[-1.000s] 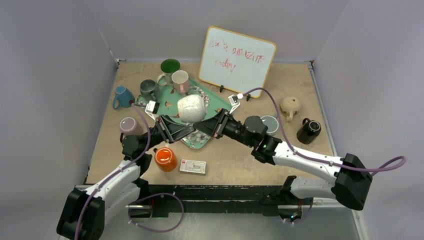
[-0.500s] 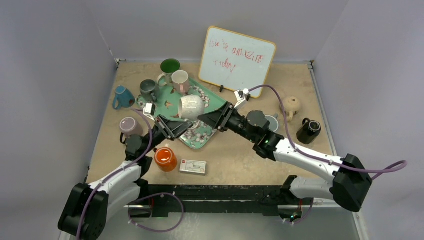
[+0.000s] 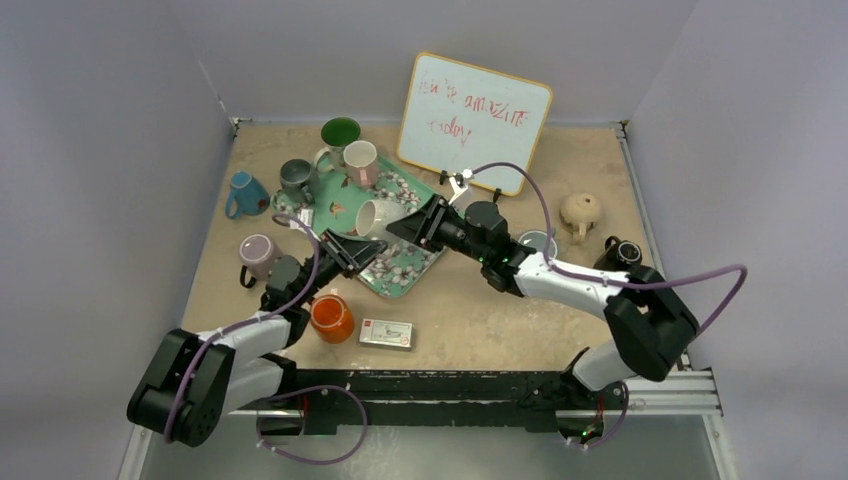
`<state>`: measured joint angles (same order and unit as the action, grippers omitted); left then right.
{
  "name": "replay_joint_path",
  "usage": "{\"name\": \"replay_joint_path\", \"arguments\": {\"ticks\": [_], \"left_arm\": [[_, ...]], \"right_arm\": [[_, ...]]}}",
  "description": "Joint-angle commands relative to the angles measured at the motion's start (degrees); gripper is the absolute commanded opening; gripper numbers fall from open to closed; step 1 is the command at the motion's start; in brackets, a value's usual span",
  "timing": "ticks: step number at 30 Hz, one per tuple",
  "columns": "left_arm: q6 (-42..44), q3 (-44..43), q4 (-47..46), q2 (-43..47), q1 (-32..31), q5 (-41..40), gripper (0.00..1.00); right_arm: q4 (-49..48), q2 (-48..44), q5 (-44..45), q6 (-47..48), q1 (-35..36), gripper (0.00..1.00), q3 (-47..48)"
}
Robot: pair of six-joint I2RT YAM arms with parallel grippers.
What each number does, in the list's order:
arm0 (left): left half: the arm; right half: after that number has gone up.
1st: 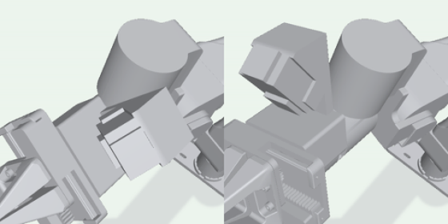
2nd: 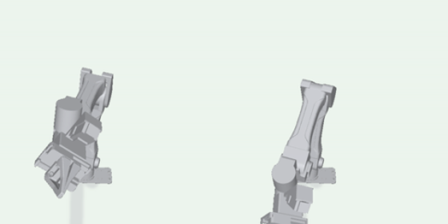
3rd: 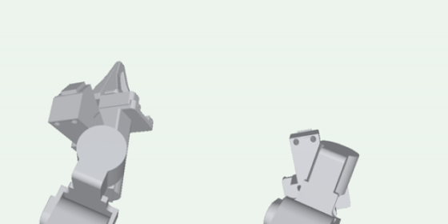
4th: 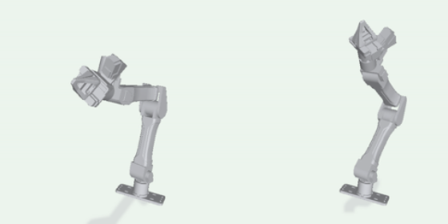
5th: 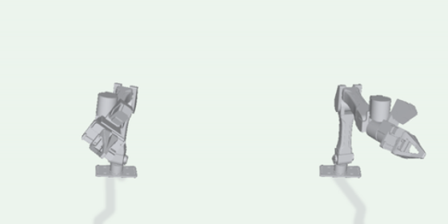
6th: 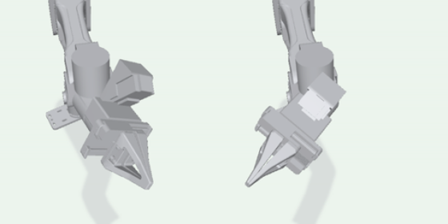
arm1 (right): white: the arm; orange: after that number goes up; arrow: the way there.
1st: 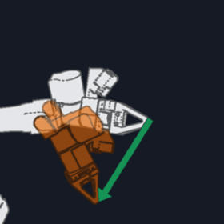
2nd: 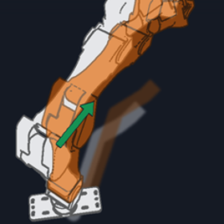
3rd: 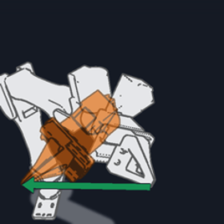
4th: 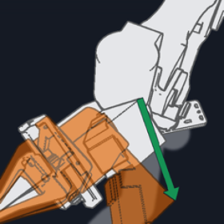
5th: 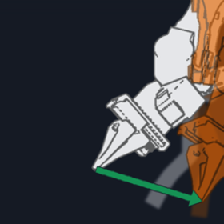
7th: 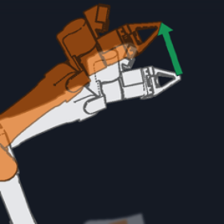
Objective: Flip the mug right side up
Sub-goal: Turn over the cup at the center of the board, then place the cup on the tray.
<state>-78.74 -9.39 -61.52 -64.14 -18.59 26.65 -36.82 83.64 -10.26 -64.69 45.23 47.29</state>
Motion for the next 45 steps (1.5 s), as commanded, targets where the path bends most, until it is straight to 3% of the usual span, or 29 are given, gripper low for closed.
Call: {"name": "replay_joint_path", "arguments": {"ticks": [1,4,8,14,20,23,30,35,37,40,45], "left_arm": [[9.2,-2.7,-5.4,-0.2,0.2,-3.9,0.0],[15.5,-4.9,-0.9,-0.4,0.1,-5.4,0.0],[26.1,-7.7,12.3,3.4,-0.9,-12.3,0.0],[39.9,-10.8,26.4,3.3,-3.4,-25.7,0.0],[43.7,-10.9,23.5,-2.5,-6.5,-31.8,0.0],[47.0,-11.3,22.7,-3.7,-8.3,-35.3,0.0],[51.0,-11.2,18.1,-7.1,-9.9,-42.6,0.0],[50.4,-12.8,15.2,-13.7,-9.1,-42.7,0.0],[48.0,-11.8,12.5,-15.0,-7.2,-41.6,0.0],[43.3,-12.3,11.6,-16.9,1.5,-31.9,0.0],[44.4,-14.2,12.6,-17.8,3.3,-32.5,0.0]], "right_arm": [[-2.4,2.1,-2.0,2.1,-2.1,0.44,2.1],[-0.6,3.8,-2.6,3.7,-3.2,0.44,3.2],[-1.5,3.1,-3.2,3.0,-3.9,0.44,1.5],[3.8,-2.3,-3.4,6.5,-3.9,0.69,1.1],[8.1,-8.5,-3.7,9.1,-3.9,0.84,0.3],[9.4,-10.7,-3.5,9.8,-3.9,0.99,-0.7],[10.5,-12.6,-3.9,9.3,-3.9,0.99,-2.9],[11.6,-14.6,-4.0,9.9,-3.9,0.99,-3.8],[11.7,-15.6,-3.5,9.8,-3.9,0.99,-4.3],[12.3,-17.0,-2.8,10.5,-3.9,0.99,-4.8],[13.2,-17.4,-2.7,11.1,-3.9,0.99,-5.0]]}}
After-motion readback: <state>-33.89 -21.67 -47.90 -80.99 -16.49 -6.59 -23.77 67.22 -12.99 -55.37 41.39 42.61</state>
